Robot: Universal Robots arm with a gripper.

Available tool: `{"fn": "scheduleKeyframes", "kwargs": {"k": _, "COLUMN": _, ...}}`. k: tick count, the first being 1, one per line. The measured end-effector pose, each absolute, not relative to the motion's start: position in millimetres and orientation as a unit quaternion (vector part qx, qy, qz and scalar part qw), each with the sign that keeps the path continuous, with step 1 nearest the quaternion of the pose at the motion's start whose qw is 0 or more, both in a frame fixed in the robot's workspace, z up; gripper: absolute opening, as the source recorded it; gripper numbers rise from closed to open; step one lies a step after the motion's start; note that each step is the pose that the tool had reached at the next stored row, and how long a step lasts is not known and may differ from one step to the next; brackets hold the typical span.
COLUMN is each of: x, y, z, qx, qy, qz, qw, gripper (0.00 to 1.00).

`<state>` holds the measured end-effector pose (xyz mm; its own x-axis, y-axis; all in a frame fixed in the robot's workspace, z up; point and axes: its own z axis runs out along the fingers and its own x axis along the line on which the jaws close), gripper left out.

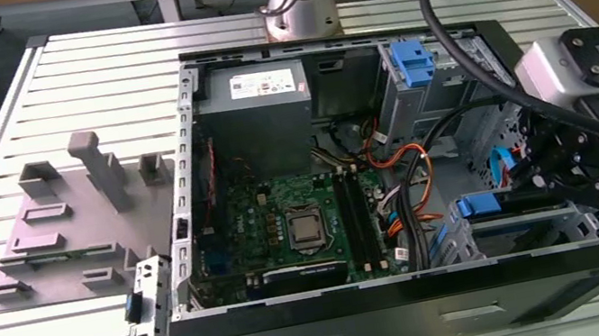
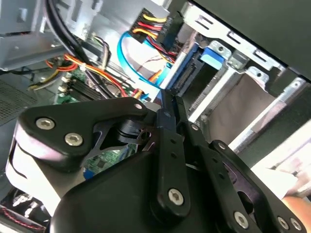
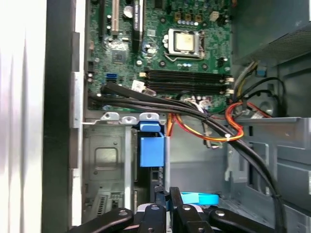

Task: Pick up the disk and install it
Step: 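Insert the first disk wire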

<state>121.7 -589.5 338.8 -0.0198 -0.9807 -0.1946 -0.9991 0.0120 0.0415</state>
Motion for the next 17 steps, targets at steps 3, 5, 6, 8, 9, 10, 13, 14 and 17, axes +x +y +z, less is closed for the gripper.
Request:
{"fn": "scheduleKeyframes", "kwargs": {"k": 3, "x": 121.7, "y": -590.1, "z": 338.8, "qx": -0.698, "qy": 0.709, "qz": 0.084, "qw": 0.056, "gripper": 0.16}}
{"fn": "scheduleKeyframes", "kwargs": {"k": 5, "x": 121.7, "y": -590.6, "z": 338.7, "qx": -0.698, "qy": 0.709, "qz": 0.084, "qw": 0.056, "gripper": 0.16}}
{"fn": "scheduleKeyframes", "kwargs": {"k": 6, "x": 121.7, "y": -590.6, "z": 338.7, "qx": -0.698, "qy": 0.709, "qz": 0.084, "qw": 0.055, "gripper": 0.16}}
{"fn": "scheduleKeyframes", "kwargs": {"k": 8, "x": 121.7, "y": -590.7, "z": 338.5, "qx": -0.698, "qy": 0.709, "qz": 0.084, "qw": 0.055, "gripper": 0.16}}
{"fn": "scheduleKeyframes", "kwargs": {"k": 9, "x": 121.7, "y": -590.8, "z": 338.4, "qx": -0.698, "qy": 0.709, "qz": 0.083, "qw": 0.055, "gripper": 0.16}}
{"fn": "scheduleKeyframes", "kwargs": {"k": 10, "x": 121.7, "y": -591.0, "z": 338.4, "qx": -0.698, "qy": 0.709, "qz": 0.083, "qw": 0.055, "gripper": 0.16}}
{"fn": "scheduleKeyframes", "kwargs": {"k": 13, "x": 121.7, "y": -591.5, "z": 338.3, "qx": -0.698, "qy": 0.709, "qz": 0.083, "qw": 0.055, "gripper": 0.16}}
{"fn": "scheduleKeyframes", "kwargs": {"k": 14, "x": 121.7, "y": -591.6, "z": 338.4, "qx": -0.698, "qy": 0.709, "qz": 0.083, "qw": 0.055, "gripper": 0.16}}
{"fn": "scheduleKeyframes", "kwargs": {"k": 17, "x": 121.7, "y": -592.1, "z": 338.3, "qx": -0.698, "qy": 0.709, "qz": 0.083, "qw": 0.054, "gripper": 0.16}}
